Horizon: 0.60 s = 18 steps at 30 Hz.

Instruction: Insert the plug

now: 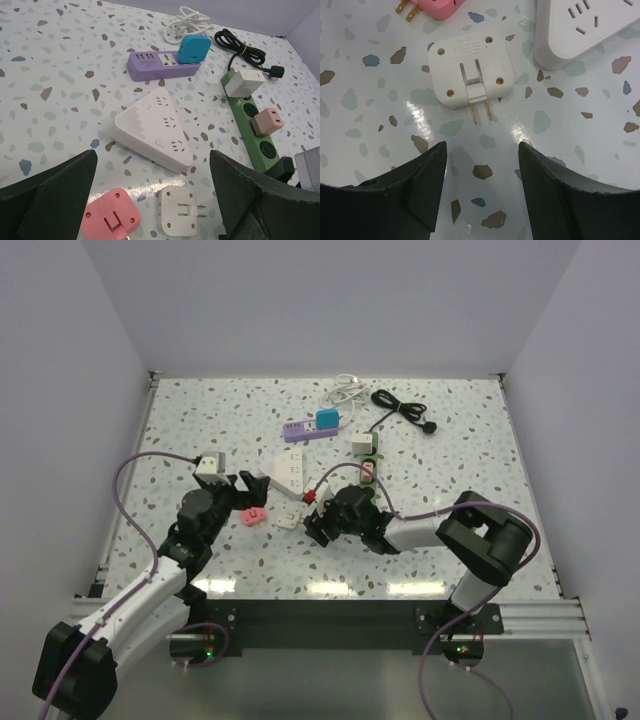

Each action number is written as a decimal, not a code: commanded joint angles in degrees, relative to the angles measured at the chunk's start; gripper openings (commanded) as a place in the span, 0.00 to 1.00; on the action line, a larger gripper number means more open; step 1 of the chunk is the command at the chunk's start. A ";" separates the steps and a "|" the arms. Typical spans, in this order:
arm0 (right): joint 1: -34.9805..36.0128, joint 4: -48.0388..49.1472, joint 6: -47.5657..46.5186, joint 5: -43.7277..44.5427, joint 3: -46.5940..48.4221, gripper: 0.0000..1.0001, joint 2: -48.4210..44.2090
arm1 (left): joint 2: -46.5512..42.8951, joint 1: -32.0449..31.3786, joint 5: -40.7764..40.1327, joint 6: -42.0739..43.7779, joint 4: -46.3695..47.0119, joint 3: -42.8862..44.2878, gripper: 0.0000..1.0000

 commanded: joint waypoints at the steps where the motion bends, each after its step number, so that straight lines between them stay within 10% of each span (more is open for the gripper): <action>1: 0.11 5.18 -1.52 -1.94 2.71 0.62 2.29 | -1.48 0.44 -0.13 -0.69 -1.84 -0.30 1.00; 13: 0.11 7.20 -1.87 -1.76 5.87 0.61 9.14 | -1.83 0.44 -0.13 -0.51 -2.28 -0.12 1.00; 18: 0.11 6.76 -1.96 -1.85 6.31 0.45 9.59 | -2.10 0.44 -0.13 -0.51 -2.54 -0.03 1.00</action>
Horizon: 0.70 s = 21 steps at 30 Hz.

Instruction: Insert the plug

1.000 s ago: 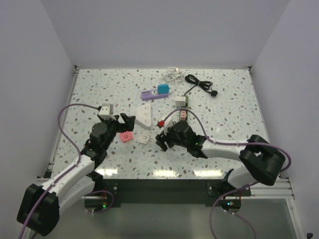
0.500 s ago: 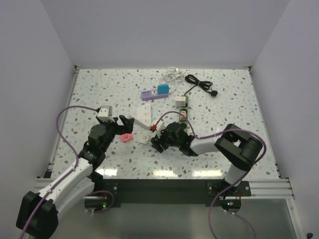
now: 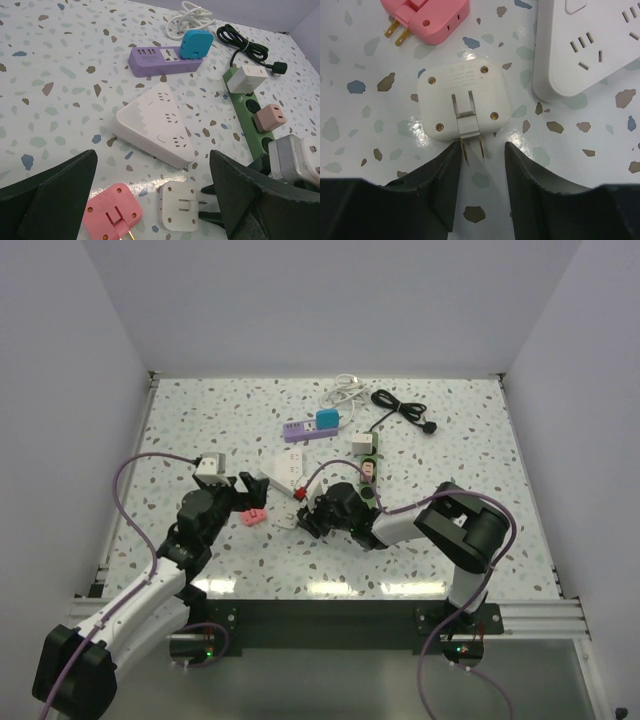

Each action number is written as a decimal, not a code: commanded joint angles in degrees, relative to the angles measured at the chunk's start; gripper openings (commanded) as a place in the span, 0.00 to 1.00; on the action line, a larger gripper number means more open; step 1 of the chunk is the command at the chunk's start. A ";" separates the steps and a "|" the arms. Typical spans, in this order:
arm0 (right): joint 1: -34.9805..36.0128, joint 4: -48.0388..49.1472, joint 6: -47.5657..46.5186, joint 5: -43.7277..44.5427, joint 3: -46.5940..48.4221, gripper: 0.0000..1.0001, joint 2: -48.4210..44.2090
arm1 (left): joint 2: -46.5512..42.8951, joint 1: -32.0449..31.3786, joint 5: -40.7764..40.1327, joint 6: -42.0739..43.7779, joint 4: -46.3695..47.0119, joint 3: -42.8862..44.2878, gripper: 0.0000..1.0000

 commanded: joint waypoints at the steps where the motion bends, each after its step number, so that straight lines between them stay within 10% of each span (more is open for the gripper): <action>1: 0.11 1.10 -0.76 -0.96 1.42 0.42 0.63 | -0.77 0.44 0.06 -0.51 -0.09 -0.03 1.00; 7: 0.02 0.30 -0.67 -1.66 1.59 0.01 1.16 | -1.03 0.44 0.94 -0.51 -0.01 -0.12 1.00; 21: 0.11 -3.91 1.52 6.24 -2.62 0.00 -12.54 | 0.54 0.44 18.50 -0.16 11.05 -2.49 1.00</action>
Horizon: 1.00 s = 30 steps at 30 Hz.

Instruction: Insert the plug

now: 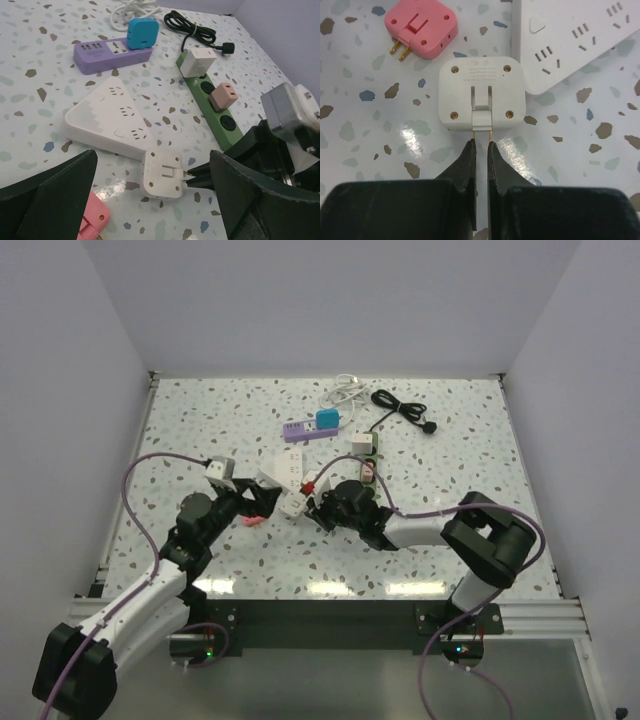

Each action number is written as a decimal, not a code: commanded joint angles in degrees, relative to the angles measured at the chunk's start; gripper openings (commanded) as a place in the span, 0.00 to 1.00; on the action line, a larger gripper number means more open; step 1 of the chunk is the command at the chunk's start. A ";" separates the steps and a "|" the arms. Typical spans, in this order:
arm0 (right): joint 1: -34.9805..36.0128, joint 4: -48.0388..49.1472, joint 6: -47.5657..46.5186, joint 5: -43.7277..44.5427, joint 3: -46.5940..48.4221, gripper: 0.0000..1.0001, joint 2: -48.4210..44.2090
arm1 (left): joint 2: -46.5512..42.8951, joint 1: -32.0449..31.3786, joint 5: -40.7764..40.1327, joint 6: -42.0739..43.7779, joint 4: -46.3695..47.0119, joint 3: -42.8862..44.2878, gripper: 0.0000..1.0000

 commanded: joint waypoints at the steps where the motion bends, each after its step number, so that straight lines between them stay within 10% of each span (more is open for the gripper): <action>1: 0.11 -0.59 1.63 4.89 -1.73 0.00 -7.89 | 1.05 0.44 8.83 -0.47 8.09 -1.14 1.00; 30: 3.80 3.01 0.50 8.15 -10.87 0.00 -26.63 | 21.79 -3.16 23.26 -12.86 34.20 -0.35 0.97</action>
